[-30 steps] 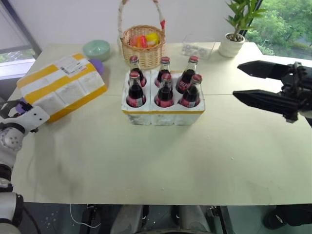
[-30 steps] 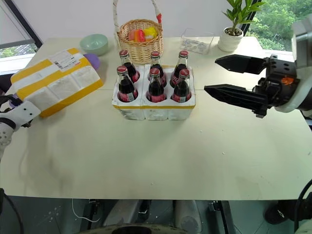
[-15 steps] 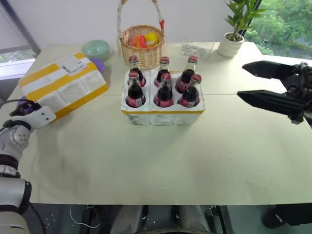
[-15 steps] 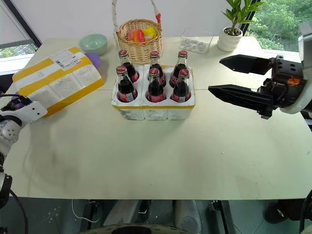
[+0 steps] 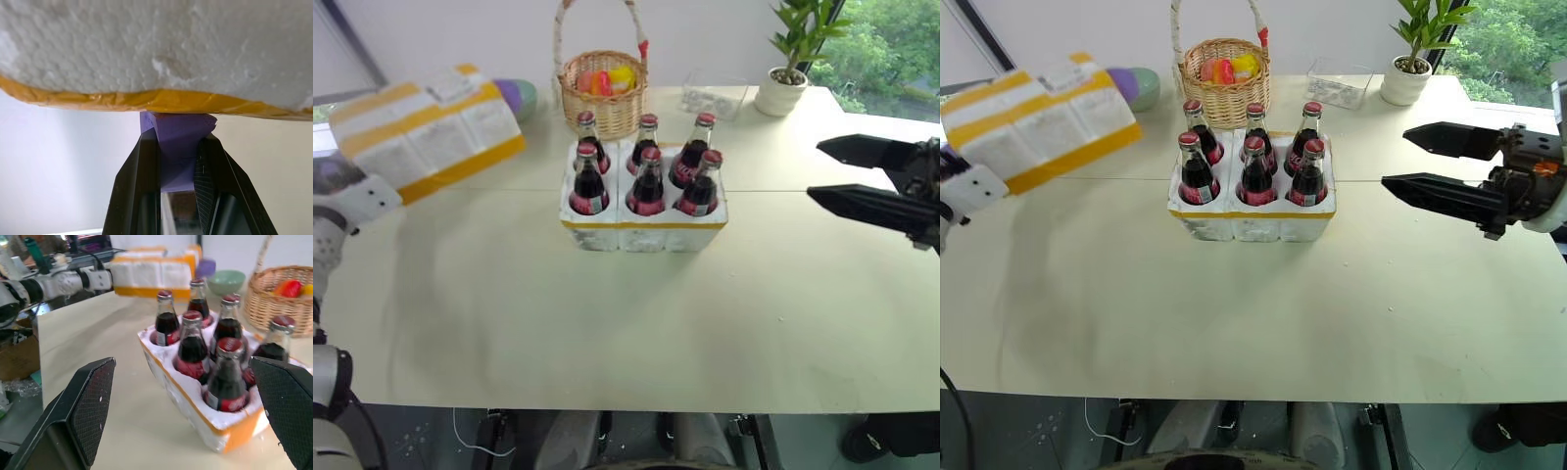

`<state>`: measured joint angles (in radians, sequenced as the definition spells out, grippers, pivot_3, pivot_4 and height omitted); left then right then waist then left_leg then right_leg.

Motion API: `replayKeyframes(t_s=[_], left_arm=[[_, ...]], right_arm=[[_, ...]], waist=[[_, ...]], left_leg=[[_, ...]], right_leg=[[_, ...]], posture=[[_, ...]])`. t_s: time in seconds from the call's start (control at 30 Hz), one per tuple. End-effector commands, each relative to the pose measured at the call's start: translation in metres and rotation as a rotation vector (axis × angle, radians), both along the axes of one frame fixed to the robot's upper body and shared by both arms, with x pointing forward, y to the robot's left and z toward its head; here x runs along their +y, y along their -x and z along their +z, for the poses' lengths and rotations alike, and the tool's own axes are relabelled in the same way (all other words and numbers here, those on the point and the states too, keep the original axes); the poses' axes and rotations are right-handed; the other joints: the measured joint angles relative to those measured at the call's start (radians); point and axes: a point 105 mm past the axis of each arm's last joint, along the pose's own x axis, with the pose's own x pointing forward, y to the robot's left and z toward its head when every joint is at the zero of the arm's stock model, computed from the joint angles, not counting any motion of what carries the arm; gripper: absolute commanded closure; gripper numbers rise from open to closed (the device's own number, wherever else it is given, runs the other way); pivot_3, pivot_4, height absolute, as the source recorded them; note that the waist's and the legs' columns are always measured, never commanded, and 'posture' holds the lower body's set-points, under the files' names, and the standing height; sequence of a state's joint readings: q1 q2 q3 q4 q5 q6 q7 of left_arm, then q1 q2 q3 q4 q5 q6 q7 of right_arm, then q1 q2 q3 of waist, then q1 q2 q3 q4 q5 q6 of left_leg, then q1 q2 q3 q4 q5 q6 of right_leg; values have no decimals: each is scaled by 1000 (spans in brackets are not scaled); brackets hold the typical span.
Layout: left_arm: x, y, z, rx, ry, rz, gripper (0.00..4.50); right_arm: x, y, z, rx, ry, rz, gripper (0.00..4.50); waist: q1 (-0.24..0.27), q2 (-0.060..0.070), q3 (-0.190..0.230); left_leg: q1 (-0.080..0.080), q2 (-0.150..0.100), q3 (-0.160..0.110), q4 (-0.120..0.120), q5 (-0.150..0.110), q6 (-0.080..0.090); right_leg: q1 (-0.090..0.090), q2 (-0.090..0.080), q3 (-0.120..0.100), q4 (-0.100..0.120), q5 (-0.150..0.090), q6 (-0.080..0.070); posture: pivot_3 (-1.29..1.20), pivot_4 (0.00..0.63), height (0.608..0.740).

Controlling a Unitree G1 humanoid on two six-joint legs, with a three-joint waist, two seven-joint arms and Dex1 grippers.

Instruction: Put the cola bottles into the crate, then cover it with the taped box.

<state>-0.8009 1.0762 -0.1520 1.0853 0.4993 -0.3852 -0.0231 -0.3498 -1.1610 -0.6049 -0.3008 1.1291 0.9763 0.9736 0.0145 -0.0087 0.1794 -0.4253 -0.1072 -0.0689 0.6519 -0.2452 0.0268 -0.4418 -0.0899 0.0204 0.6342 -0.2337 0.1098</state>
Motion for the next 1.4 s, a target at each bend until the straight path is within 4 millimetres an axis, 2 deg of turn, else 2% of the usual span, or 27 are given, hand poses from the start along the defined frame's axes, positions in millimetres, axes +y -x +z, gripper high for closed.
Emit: replayKeyframes(t_s=[0.03,0.13,0.2,0.27,0.33,0.5,0.6,0.77,1.07,1.27,1.33,1.4], left_arm=[[-16,1,66,-167,12,-93,3798],[-48,1,106,-229,35,-225,3798],[-80,5,129,-238,46,-344,3798],[-114,11,143,-223,56,-457,3798],[-133,17,147,-199,60,-512,3798],[-193,39,156,-104,-67,-630,3798],[-220,47,143,-12,-191,-653,3798],[-244,48,124,37,-177,-712,3798],[-254,28,80,86,-286,-672,3798],[-263,21,59,91,-270,-698,3798],[-261,22,50,117,-244,-701,3094],[-256,22,43,143,-231,-689,2181]], right_arm=[[-8,1,4,-66,52,-45,0],[-13,-1,-1,-57,44,-61,0],[-15,-2,-5,-56,46,-72,0],[-17,-3,-7,-54,45,-80,0],[-19,-4,-8,-52,42,-83,0],[-22,-10,-10,-54,34,-98,0],[-21,-13,-11,-61,27,-97,0],[-20,-17,-12,-68,18,-99,0],[-17,-17,-8,-88,-9,-97,0],[-16,-14,-10,-89,-18,-102,0],[-17,-14,-10,-89,-19,-106,0],[-17,-13,-10,-88,-21,-108,0]], waist=[[-2,0,0],[-2,0,0],[-2,0,0],[-2,0,0],[-3,0,0],[-7,0,0],[-5,0,0],[-2,0,0],[-1,0,0],[0,0,0],[-1,0,0],[-1,1,0]], left_leg=[[0,0,1,0,0,0],[0,0,1,0,0,0],[0,0,1,0,0,0],[0,0,1,1,0,0],[0,0,1,2,0,1],[0,1,3,2,0,1],[1,1,3,2,0,1],[1,1,4,3,0,1],[1,1,4,9,-1,3],[1,1,4,10,-2,3],[1,1,4,10,-2,3],[1,1,4,10,-2,3]], right_leg=[[0,0,0,0,0,0],[0,0,0,0,0,0],[0,0,0,0,0,0],[0,0,0,1,0,0],[0,0,0,1,0,0],[0,1,1,1,0,0],[0,1,1,2,0,0],[1,2,1,2,0,0],[3,2,1,4,0,0],[3,2,1,4,0,1],[3,2,1,4,0,1],[3,2,1,4,0,1]], posture=[[0,150,738],[0,150,738],[0,150,738],[0,150,738],[0,150,738],[0,150,738],[0,150,738],[0,150,738],[0,150,738],[0,150,738],[0,150,738],[0,150,738]])
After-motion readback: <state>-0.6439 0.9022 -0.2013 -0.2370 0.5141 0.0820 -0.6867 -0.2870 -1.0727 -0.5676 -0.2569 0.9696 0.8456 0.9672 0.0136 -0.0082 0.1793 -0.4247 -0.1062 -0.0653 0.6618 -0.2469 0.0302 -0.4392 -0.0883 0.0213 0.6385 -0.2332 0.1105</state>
